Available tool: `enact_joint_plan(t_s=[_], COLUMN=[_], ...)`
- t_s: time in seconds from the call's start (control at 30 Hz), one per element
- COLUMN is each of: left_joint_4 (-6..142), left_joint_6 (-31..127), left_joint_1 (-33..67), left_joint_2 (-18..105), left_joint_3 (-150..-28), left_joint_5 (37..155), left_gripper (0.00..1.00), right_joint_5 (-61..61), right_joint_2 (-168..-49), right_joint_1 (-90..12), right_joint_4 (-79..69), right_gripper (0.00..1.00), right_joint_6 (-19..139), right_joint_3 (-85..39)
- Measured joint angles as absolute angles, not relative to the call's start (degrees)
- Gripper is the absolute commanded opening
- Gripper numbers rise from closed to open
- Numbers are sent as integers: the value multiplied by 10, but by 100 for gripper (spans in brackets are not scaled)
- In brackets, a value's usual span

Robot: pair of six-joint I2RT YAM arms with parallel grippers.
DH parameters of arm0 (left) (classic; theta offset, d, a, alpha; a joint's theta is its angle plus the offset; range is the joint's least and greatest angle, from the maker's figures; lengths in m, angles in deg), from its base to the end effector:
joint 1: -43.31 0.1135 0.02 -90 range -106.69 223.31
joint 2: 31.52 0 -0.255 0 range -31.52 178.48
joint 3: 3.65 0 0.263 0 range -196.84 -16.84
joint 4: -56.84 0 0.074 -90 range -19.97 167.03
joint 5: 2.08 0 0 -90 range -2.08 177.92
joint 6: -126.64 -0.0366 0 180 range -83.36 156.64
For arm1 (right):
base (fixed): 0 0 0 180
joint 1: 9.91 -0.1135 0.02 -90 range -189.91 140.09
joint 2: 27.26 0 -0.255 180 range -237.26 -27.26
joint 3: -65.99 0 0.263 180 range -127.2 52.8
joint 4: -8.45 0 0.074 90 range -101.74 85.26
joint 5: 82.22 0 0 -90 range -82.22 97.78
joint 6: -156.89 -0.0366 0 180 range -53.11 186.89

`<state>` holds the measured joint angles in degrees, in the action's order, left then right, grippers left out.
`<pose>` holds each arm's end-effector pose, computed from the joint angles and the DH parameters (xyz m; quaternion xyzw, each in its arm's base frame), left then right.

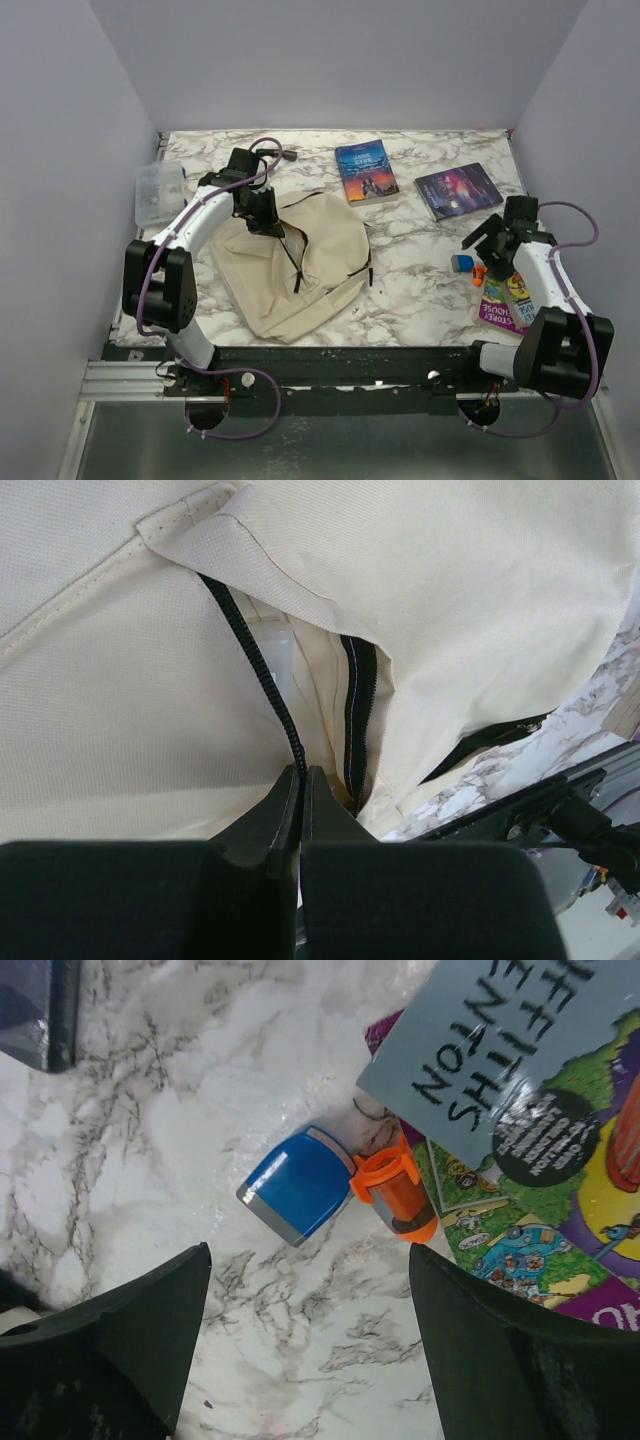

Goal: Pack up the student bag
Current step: Pick up the stationery from the center of the board.

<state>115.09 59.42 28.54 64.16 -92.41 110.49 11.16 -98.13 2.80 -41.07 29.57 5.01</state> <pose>0.3364 -0.1032 0.2377 -0.0249 0.9583 -0.2488 0.1381 0.2451 -0.0575 0.2141 0.4148 0.8704 0.0284 0.2637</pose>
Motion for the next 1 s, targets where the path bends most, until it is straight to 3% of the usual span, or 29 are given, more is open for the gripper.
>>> enact_joint_plan(t_s=[0.73,1.0], left_joint_4=[1149,1150], left_joint_6=[594,594], left_joint_1=[283,283], left_joint_2=[639,632], left_joint_3=[-924,-924], left_joint_5=[1105,1105], left_gripper=[0,0], right_joint_5=[82,109], right_joint_2=[-1100,-1133], right_joint_1=[28,28], right_joint_4=[-386,-391], right_gripper=[88,86], right_joint_6=[149,63], right_joint_3=[75,57])
